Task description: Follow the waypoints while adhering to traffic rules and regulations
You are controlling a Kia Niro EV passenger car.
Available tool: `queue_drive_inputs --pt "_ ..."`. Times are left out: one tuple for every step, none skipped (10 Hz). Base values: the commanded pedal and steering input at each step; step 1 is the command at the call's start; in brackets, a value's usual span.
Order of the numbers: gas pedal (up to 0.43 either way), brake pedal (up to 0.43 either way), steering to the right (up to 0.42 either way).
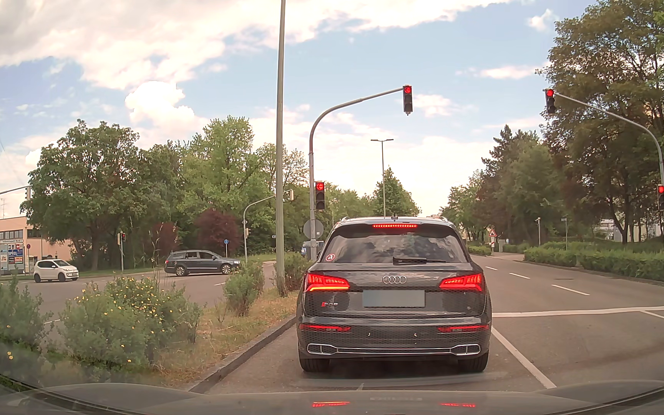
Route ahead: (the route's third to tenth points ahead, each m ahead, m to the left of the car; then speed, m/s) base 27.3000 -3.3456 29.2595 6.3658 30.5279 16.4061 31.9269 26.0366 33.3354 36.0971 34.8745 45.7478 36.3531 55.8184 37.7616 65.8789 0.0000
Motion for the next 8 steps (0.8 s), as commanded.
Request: queue_drive_inputs --pt "0.000 0.439 0.028" --pt "0.000 0.445 0.028" --pt "0.000 0.445 0.028" --pt "0.000 0.445 0.028" --pt "0.000 0.445 0.028" --pt "0.000 0.445 0.028" --pt "0.000 0.439 0.028" --pt "0.000 0.445 0.028"
